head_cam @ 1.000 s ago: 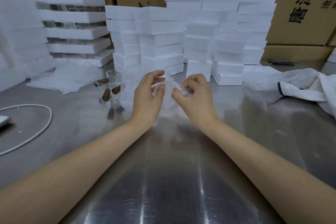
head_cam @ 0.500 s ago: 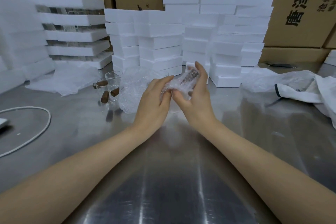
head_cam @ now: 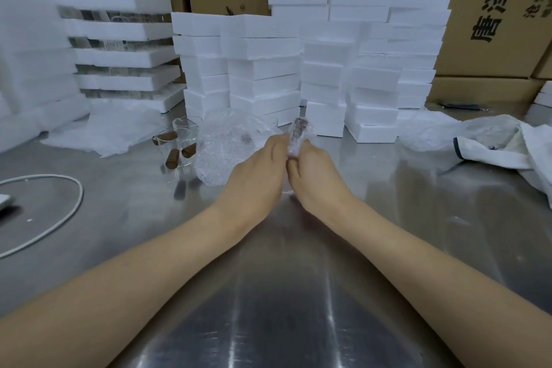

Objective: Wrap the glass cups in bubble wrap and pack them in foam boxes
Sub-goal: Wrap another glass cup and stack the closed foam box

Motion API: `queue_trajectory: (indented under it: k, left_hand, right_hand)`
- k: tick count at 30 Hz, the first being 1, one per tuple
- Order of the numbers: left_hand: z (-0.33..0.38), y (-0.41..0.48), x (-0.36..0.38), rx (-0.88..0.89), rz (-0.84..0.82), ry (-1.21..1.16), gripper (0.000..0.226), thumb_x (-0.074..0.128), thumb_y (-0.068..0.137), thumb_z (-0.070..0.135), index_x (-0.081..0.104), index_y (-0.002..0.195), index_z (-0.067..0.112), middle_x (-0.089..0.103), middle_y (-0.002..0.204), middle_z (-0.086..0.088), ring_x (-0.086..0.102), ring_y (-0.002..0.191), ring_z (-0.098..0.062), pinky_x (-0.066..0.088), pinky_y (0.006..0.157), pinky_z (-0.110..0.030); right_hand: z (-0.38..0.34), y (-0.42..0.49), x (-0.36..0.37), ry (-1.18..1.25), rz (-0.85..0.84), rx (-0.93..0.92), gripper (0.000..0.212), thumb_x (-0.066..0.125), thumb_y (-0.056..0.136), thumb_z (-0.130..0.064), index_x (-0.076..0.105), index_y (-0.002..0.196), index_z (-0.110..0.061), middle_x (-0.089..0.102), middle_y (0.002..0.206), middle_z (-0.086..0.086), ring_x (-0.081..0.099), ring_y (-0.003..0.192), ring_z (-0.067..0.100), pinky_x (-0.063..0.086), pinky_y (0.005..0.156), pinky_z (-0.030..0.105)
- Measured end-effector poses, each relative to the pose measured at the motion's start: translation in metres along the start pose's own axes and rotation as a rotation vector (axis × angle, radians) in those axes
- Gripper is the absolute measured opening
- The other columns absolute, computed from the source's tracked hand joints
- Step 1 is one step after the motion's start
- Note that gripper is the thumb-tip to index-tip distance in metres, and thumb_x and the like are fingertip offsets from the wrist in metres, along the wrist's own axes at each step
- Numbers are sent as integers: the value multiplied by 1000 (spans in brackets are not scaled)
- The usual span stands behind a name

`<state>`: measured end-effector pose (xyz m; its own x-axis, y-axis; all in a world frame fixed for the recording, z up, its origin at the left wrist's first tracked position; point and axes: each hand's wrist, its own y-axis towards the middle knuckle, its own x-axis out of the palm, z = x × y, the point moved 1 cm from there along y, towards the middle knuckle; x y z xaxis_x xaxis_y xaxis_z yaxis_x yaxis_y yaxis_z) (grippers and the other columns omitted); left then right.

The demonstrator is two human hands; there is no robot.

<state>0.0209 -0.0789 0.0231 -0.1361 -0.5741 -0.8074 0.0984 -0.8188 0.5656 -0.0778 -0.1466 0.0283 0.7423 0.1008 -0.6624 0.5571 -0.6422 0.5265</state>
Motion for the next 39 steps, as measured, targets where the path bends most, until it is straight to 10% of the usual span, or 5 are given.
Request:
queue_trajectory:
  k: [11,17,28,34,39]
  left_hand:
    - [-12,1,1,-57,0,-265,47,33,102,37,35,146,20,53,137,-1,50,123,-22,41,98,-37]
    - [-25,10,-5,-41,7,-221,31,38,101,34,47,85,9,44,59,1,51,63,-34,39,59,-40]
    - [-21,7,-6,-110,132,62,20,47,97,27,51,83,14,50,66,-4,58,72,-36,30,57,-34]
    - [-16,6,8,-332,138,-653,45,54,95,28,43,138,21,53,136,7,48,125,-9,34,94,-17]
    - [-18,5,12,-320,87,-805,30,36,102,17,57,123,13,65,109,2,59,94,-5,37,73,-1]
  right_hand:
    - [10,-3,7,264,84,112,22,50,94,-15,49,75,-24,53,64,-10,53,54,-7,40,50,7]
    - [7,-5,5,182,2,9,31,40,101,-25,47,73,-16,44,61,-8,53,62,23,54,66,53]
    - [8,-4,7,22,66,-86,22,45,97,-12,48,76,-9,44,59,-6,46,55,17,33,57,34]
    - [6,1,12,439,164,111,13,47,98,-18,57,94,-11,60,95,14,60,71,16,57,55,30]
    - [13,3,7,516,150,82,12,54,94,-13,54,90,-25,57,101,14,60,85,23,54,53,22]
